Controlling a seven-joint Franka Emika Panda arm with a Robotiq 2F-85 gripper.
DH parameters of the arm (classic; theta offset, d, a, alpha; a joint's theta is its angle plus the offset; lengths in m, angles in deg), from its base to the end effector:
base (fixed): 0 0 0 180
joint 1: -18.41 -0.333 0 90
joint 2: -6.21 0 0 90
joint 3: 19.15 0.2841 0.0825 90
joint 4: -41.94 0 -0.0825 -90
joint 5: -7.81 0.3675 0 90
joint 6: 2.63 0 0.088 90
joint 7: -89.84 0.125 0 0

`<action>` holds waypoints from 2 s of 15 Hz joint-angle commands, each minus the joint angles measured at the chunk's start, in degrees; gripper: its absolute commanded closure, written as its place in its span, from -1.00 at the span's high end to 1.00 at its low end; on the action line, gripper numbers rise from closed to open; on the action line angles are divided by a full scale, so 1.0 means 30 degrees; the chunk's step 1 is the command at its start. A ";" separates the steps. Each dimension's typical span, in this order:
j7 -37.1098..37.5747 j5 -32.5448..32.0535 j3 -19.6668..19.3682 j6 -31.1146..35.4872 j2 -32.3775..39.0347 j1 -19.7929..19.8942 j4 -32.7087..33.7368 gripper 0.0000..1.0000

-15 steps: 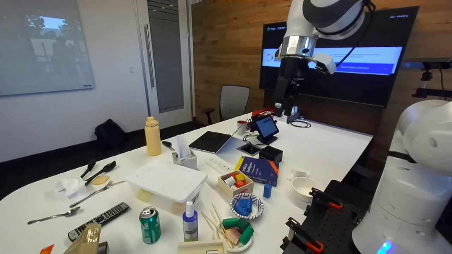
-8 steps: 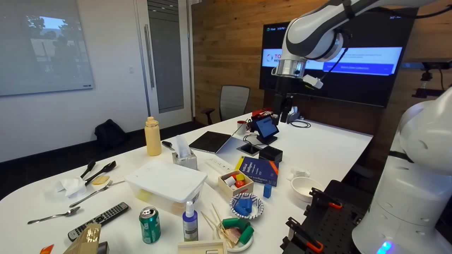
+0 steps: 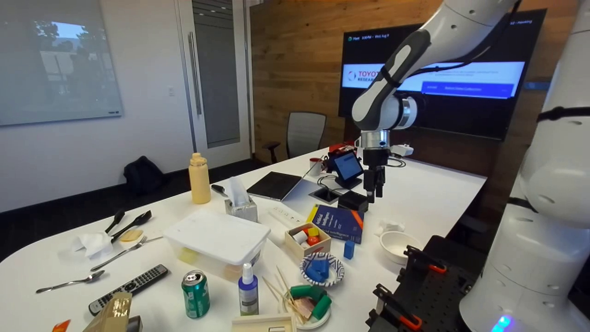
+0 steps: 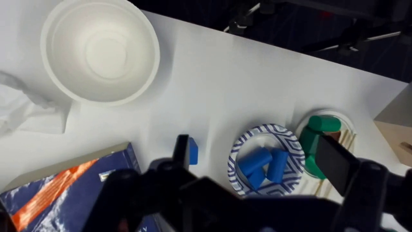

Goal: Place the blue rectangular block in the wooden box through the square cutting on the lid

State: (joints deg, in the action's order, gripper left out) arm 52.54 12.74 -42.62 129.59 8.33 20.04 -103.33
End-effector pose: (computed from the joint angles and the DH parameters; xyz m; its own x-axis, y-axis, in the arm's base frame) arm 0.3747 -0.1743 0.2064 0.9694 0.1591 -0.1869 0.1249 -0.9753 -0.1824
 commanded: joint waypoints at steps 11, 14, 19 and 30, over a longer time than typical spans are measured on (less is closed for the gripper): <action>0.0645 0.1293 0.6524 0.6704 0.9638 0.5883 0.3954 1.00; 0.0981 0.1180 0.7121 0.7196 1.0433 0.6292 0.4262 1.00; 0.1941 0.0455 0.7318 0.8409 1.1662 0.6158 0.4451 1.00; 0.4555 -0.1533 0.7207 1.0602 1.3439 0.6005 0.5276 1.00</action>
State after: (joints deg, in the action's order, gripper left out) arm 63.33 9.88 -21.18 158.97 47.47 38.15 -88.39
